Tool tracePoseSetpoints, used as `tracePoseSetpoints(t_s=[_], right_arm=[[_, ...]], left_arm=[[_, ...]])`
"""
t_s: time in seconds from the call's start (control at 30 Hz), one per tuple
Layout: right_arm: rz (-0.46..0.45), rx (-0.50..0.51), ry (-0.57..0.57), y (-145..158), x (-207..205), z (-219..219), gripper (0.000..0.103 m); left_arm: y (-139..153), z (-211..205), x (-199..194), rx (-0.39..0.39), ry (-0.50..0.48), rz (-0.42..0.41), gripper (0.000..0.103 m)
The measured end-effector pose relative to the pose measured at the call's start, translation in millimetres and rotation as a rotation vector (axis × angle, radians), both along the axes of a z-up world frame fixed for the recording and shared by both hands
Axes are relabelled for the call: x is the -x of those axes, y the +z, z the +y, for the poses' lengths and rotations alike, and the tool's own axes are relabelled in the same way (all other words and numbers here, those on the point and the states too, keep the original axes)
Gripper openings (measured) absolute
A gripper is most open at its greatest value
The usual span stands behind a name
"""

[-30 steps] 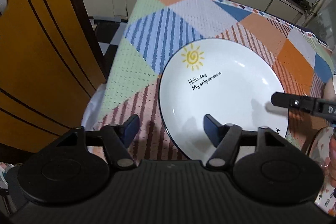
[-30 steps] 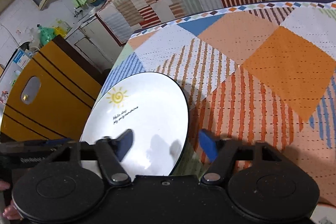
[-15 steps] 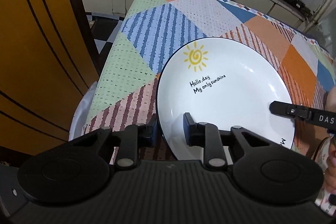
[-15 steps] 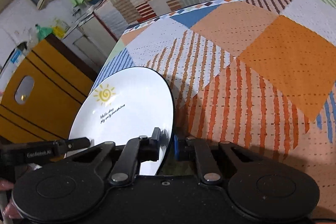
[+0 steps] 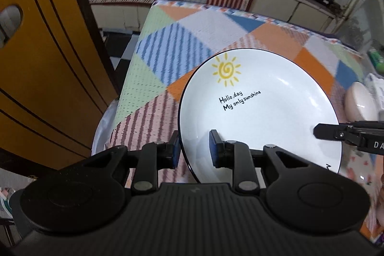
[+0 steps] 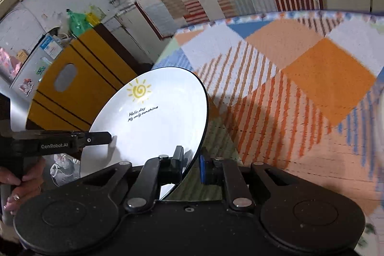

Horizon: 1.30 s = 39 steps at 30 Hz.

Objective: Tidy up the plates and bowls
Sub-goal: 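Carry the sun-print plate with the right gripper onto the plate stack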

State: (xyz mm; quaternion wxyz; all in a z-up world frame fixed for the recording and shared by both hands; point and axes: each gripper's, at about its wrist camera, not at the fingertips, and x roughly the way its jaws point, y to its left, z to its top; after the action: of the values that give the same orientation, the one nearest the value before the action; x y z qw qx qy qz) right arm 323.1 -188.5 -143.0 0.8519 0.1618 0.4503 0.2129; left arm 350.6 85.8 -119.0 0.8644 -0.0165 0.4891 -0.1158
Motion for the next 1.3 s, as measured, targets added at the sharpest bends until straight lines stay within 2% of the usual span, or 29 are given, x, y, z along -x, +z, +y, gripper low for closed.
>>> tracePoseSetpoints(t_s=[0.23,0.47,0.57,0.77,0.97,1.1,1.3], right_arm=[[-0.077,0.047,0.004,54,46,-21,0.019],[-0.153,0.121,-0.066,78,107,-49,0.019],[-0.140,0.125,-0.100,75,126,-64,0.019],[-0.099,0.125,-0.166,54,150,-86,0.019],[-0.057,0.121,-0.190,23,154,-100,0.019],[-0.027,0.119,-0.212,6,157,-105,0.020],[0.001,0.144,-0.243,-9,165,-111,0.020]], left_arm=[[46,-23,36,0.048,-0.068,-0.072,0.023],[53,-62,67,0.065,-0.172,-0.090,0.024],[48,-79,77,0.077,-0.194,-0.088,0.024],[25,-111,92,0.042,-0.239,-0.070,0.026],[-6,-124,86,0.066,-0.224,0.014,0.026],[-24,-138,87,0.037,-0.226,0.030,0.026],[-41,-146,92,0.036,-0.260,0.075,0.026]])
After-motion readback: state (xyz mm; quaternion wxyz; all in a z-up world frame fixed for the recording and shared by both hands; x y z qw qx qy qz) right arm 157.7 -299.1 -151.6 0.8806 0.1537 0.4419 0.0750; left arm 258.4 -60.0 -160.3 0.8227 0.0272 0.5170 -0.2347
